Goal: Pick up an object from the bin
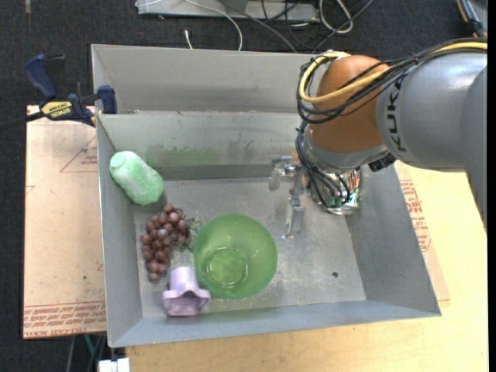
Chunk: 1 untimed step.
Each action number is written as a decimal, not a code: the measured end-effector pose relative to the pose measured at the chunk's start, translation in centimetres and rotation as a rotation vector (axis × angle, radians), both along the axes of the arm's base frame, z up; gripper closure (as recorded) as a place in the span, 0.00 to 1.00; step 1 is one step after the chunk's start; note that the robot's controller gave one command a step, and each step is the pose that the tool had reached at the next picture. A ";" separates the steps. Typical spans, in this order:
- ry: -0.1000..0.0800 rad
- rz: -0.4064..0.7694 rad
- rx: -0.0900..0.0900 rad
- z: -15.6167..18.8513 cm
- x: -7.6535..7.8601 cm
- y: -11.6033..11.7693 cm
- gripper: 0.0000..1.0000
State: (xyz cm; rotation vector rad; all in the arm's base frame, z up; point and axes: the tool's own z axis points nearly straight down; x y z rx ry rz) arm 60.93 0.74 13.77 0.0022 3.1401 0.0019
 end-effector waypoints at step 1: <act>0.000 0.000 0.000 0.0 0.0 0.0 0.00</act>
Offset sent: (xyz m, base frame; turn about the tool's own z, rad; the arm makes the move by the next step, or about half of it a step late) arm -0.0145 0.0474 -0.0677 -0.0758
